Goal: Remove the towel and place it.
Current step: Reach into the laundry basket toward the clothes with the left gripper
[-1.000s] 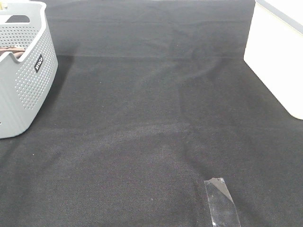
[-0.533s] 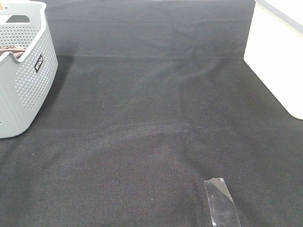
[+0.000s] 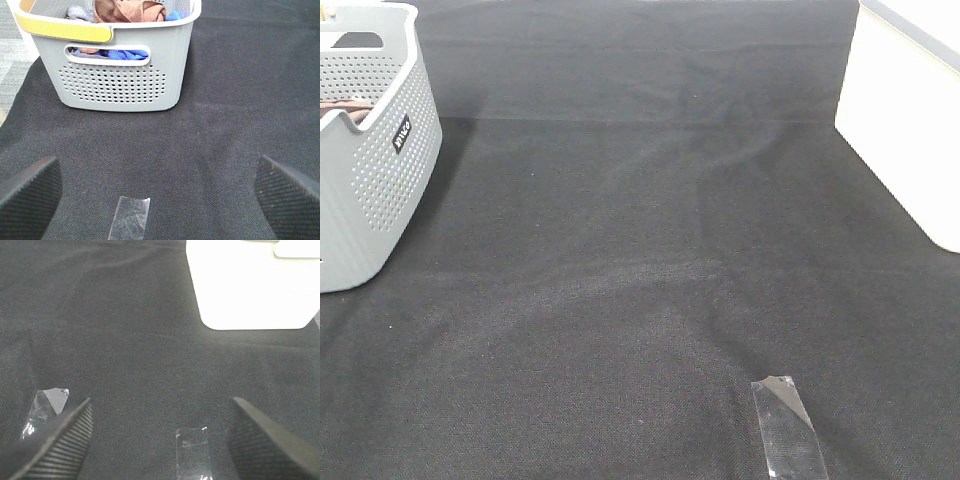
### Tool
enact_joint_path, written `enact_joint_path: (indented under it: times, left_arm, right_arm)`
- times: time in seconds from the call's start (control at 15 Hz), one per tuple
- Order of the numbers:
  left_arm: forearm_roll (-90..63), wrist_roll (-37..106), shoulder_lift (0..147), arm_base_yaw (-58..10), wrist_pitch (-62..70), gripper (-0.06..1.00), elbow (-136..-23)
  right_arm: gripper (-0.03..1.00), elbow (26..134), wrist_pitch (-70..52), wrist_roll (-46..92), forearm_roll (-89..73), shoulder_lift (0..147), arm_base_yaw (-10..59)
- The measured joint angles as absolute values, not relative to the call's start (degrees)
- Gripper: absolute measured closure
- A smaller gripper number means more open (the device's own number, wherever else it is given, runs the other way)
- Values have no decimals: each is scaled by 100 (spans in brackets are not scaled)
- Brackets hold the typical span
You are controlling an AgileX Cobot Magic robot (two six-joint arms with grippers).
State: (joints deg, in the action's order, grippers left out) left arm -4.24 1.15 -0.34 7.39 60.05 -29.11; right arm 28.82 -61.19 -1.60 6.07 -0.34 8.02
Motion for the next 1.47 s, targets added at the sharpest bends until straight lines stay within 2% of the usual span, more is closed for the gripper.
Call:
enact_joint_path:
  times: [0.87,1.0,1.13,1.2,1.47]
  left_arm:
    - [-424,115,-34,739,6005,-5,-2911]
    - [-424,115,-34,739,6005,-5,-2911]
    - [-424,115,-34,739,6005,-5,-2911]
    - [-424,115,-34,739,6005,-5,-2911]
    - [-435,115,-34,739,6005,-5,-2911]
  right_arm:
    - [25,2882,-6119,-160,607,-34,802]
    - [19,2882,-6119,-195,613,-34,802]
    - [6,2882,-6119,-275,705,-34,802]
    - [3,2882,-6119,-315,751,-34,802]
    - [1,2882,-6119,-745,1180,-34,802]
